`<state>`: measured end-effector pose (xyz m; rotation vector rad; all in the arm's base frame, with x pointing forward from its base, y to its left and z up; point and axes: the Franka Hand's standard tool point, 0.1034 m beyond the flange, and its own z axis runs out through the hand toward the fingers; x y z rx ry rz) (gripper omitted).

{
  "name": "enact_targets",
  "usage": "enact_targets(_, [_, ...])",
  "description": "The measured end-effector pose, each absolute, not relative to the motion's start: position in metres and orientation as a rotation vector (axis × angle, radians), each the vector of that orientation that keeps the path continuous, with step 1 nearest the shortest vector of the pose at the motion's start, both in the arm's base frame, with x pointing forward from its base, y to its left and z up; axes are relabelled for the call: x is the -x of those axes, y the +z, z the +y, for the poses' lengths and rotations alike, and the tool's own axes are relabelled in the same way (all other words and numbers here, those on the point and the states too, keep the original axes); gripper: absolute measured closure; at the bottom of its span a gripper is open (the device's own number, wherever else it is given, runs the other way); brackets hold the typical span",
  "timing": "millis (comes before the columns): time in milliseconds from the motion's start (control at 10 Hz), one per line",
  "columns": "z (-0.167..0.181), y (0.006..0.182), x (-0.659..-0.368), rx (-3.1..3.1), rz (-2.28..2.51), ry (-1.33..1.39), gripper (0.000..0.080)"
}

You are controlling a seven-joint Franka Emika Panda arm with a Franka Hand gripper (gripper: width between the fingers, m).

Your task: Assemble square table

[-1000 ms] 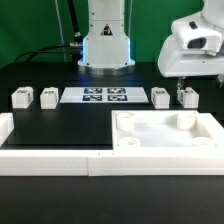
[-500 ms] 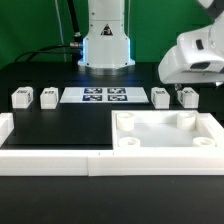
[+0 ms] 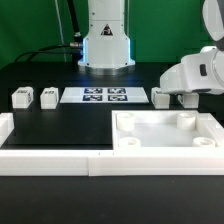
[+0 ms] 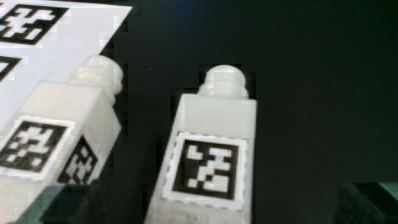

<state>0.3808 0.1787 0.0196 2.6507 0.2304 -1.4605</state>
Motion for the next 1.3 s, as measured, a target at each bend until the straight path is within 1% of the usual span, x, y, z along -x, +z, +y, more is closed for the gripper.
enact_targets(200, [0.1774, 0.0118, -0.3727, -2.648, 0.237, -1.466, 0.0150])
enact_targets(500, [0.1774, 0.0118, -0.3725, -2.648, 0.236, -1.467, 0.0173])
enact_targets(600, [0.1774, 0.0118, -0.3725, -2.648, 0.236, -1.467, 0.0359])
enact_targets(700, [0.1776, 0.0119, -0.3724, -2.648, 0.236, -1.468, 0.0514])
enact_targets(1200, [0.1776, 0.0119, -0.3723, -2.648, 0.236, -1.468, 0.0510])
enact_targets(1300, [0.1750, 0.0183, -0.3734, -2.639, 0.262, -1.495, 0.0510])
